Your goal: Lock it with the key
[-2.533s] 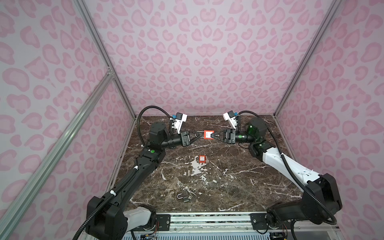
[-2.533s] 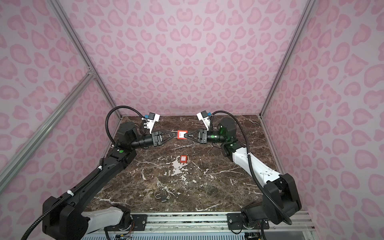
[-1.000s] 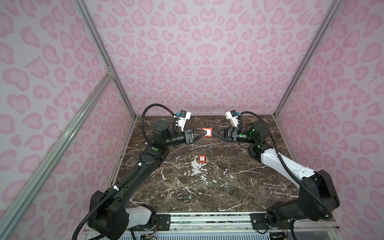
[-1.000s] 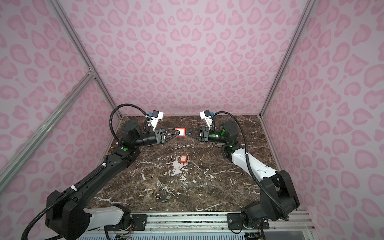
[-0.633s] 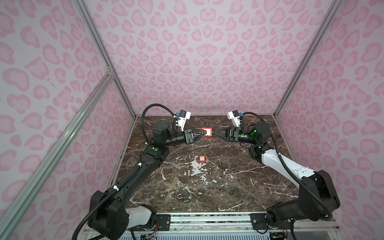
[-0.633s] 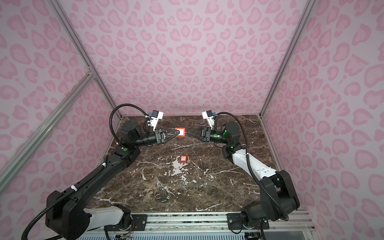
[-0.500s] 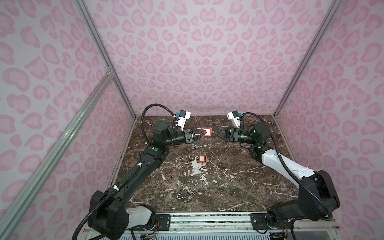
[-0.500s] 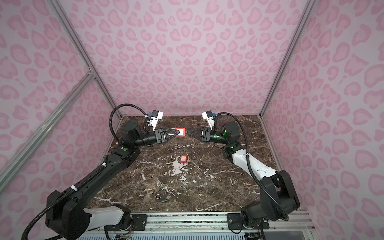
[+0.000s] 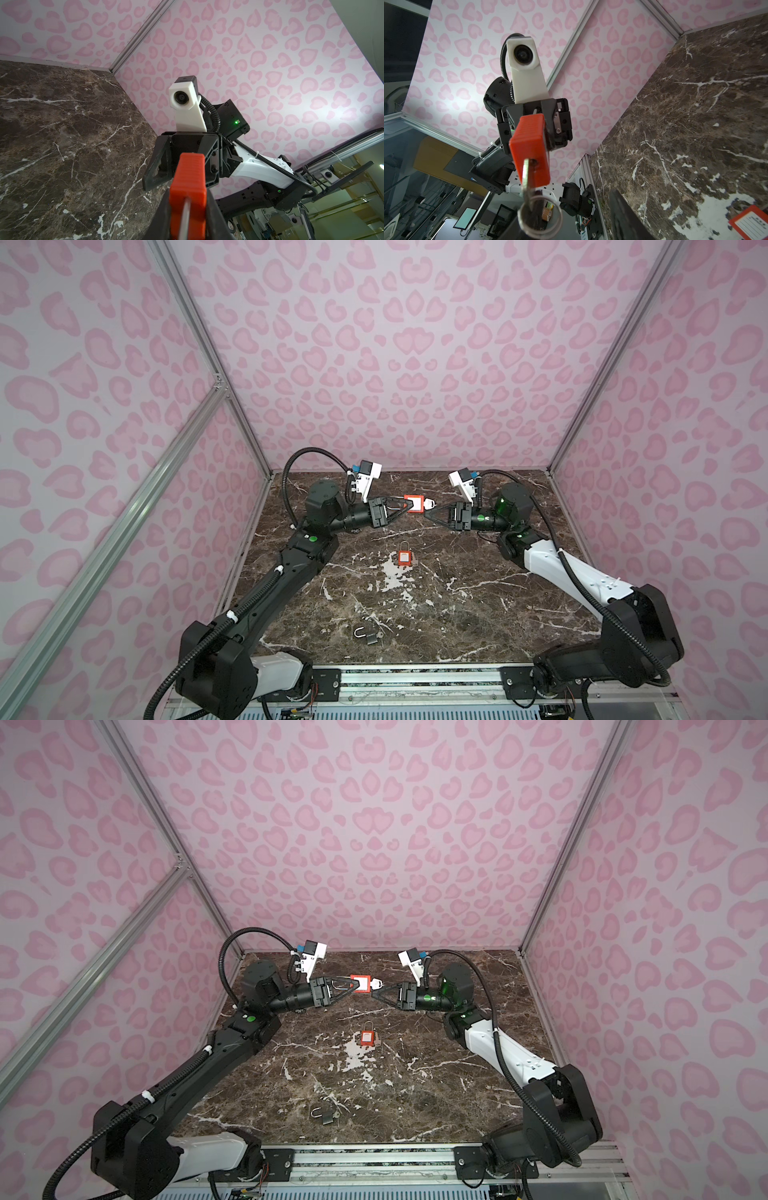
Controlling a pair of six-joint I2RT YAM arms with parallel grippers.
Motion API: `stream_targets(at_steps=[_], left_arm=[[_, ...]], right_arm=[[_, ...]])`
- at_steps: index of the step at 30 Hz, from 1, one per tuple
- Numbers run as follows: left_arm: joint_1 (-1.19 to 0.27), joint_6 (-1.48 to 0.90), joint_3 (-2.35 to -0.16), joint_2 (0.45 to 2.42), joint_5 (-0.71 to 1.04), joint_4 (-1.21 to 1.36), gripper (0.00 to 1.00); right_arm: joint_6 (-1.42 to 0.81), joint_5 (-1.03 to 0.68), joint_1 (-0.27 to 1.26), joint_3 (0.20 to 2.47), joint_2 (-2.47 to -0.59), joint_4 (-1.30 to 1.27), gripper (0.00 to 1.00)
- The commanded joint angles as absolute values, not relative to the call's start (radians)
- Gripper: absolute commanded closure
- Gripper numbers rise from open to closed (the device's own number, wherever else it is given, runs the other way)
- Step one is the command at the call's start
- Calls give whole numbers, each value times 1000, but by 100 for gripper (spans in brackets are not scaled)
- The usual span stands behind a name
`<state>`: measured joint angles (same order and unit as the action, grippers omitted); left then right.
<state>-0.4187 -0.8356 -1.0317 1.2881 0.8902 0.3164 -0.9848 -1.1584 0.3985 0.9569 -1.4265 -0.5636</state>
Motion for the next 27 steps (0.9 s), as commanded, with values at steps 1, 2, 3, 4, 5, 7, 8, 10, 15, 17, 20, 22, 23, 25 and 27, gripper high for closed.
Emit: stream_targets(at_steps=[1, 2, 3, 4, 5, 7, 8, 10, 15, 17, 20, 22, 23, 25, 27], left_arm=[[-418, -827, -1037, 1285, 899, 368, 96], [-418, -826, -1036, 1284, 900, 367, 96], [-418, -825, -1037, 1284, 899, 366, 96], [-418, -826, -1037, 1283, 899, 364, 97], [-417, -826, -1037, 1282, 899, 364, 96], [-417, -825, -1037, 1281, 899, 364, 96], [-418, -825, -1034, 1279, 899, 363, 96], [-417, -824, -1031, 1278, 899, 366, 96], [-418, -829, -1029, 1287, 907, 383, 96], [-417, -831, -1035, 1288, 911, 385, 96], [-418, -832, -1040, 1288, 914, 383, 96], [-420, -835, -1044, 1288, 917, 384, 96], [-419, -835, -1044, 1287, 918, 382, 96], [-419, -834, -1043, 1287, 919, 381, 96], [-419, -836, -1043, 1289, 919, 381, 96]], right_arm=[[-988, -1190, 381, 952, -1415, -610, 45], [-986, -1194, 369, 949, -1409, -608, 45], [-986, -1201, 355, 946, -1399, -609, 45], [-983, -1210, 346, 945, -1391, -602, 45], [-970, -1222, 331, 948, -1381, -572, 44], [-884, -1238, 296, 968, -1347, -433, 44], [-815, -1239, 282, 981, -1329, -339, 44], [-662, -1224, 260, 1017, -1292, -152, 44], [-544, -1168, 255, 1035, -1266, -66, 45], [-642, -1160, 260, 996, -1268, -226, 47], [-845, -1142, 284, 947, -1296, -519, 50], [-927, -1141, 308, 950, -1327, -630, 51], [-951, -1143, 321, 956, -1343, -657, 52], [-960, -1147, 342, 974, -1367, -666, 53], [-960, -1142, 357, 990, -1381, -657, 55]])
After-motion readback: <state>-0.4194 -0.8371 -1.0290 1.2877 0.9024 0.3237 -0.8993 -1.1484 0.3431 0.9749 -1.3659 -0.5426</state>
